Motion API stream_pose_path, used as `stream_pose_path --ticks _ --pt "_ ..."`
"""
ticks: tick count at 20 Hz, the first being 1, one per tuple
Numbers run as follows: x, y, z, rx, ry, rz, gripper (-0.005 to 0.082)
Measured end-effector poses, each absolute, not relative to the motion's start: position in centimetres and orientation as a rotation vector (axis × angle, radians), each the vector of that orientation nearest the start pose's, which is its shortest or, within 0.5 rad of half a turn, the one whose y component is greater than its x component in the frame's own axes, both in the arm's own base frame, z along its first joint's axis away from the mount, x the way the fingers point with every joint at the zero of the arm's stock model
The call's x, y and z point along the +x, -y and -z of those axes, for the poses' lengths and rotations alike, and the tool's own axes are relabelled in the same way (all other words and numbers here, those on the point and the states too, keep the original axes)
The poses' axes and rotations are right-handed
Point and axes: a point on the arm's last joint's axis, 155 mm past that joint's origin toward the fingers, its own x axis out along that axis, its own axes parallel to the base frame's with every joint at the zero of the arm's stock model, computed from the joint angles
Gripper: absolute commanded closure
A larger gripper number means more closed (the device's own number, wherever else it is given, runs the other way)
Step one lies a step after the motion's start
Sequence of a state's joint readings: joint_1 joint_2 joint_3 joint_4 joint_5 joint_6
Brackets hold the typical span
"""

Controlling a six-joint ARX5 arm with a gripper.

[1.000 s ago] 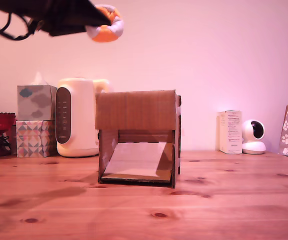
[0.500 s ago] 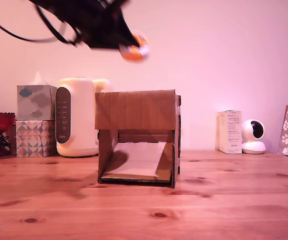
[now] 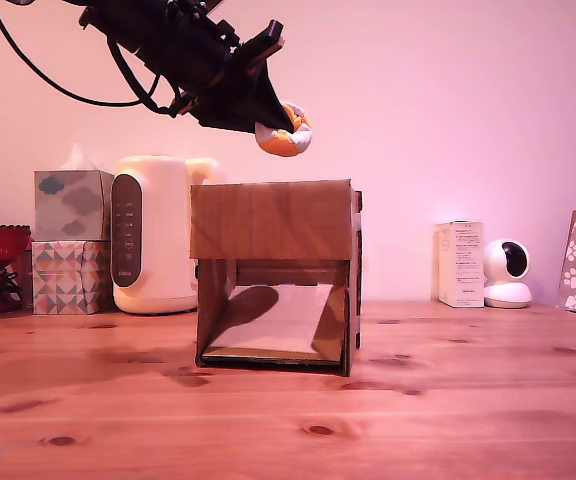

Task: Drop the footbag into the cardboard dice tower

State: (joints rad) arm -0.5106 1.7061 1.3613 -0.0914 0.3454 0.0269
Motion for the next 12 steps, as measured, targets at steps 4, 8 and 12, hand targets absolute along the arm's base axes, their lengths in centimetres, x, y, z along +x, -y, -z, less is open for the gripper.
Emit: stream_pose_path --ticks 4,8,12 --pt "42.9 30.9 -23.6 0.067 -0.436 0.834 0.0273" --pt "42.2 30.5 -23.0 0.073 -0.488 0.832 0.0406" --pt "39.7 29.1 -24.6 0.077 -0.533 0.83 0.078"
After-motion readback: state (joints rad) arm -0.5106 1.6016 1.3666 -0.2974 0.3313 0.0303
